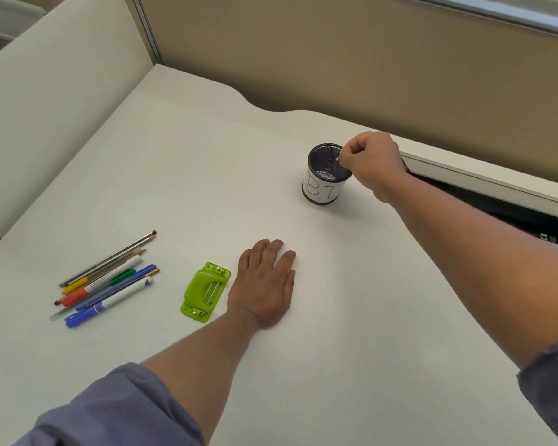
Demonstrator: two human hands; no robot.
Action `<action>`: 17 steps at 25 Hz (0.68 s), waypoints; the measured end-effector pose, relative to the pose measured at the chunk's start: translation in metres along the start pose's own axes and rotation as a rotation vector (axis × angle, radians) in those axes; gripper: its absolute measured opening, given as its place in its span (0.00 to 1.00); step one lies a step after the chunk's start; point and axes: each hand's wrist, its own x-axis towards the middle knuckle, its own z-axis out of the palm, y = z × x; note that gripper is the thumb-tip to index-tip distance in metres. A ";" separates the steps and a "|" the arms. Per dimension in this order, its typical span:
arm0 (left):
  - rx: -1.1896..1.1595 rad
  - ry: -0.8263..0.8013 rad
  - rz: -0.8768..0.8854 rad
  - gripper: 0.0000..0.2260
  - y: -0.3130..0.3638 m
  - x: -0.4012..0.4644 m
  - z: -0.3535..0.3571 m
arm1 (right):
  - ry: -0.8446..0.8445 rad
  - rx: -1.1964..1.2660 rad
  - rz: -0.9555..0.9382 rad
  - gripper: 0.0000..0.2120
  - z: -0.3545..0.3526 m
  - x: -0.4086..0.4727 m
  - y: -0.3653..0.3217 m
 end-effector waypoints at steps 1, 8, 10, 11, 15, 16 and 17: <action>0.001 0.004 0.002 0.17 0.000 0.000 0.000 | 0.007 0.004 0.001 0.04 0.000 -0.001 0.000; 0.010 0.009 0.009 0.17 -0.001 0.001 0.002 | 0.032 0.047 0.018 0.06 0.001 -0.004 0.008; 0.012 0.011 0.011 0.16 -0.001 0.001 0.003 | 0.020 0.064 0.004 0.06 0.003 -0.005 0.010; 0.012 0.012 0.011 0.16 -0.001 0.001 0.003 | 0.014 0.072 -0.003 0.05 0.004 -0.006 0.011; 0.011 0.016 0.014 0.16 0.000 0.002 0.002 | 0.035 0.052 -0.010 0.05 0.006 -0.008 0.014; 0.010 0.015 0.015 0.16 0.000 0.002 0.002 | 0.034 0.052 -0.015 0.05 0.007 -0.009 0.016; 0.008 0.013 0.013 0.16 -0.001 0.002 0.002 | 0.032 0.058 -0.021 0.05 0.008 -0.009 0.017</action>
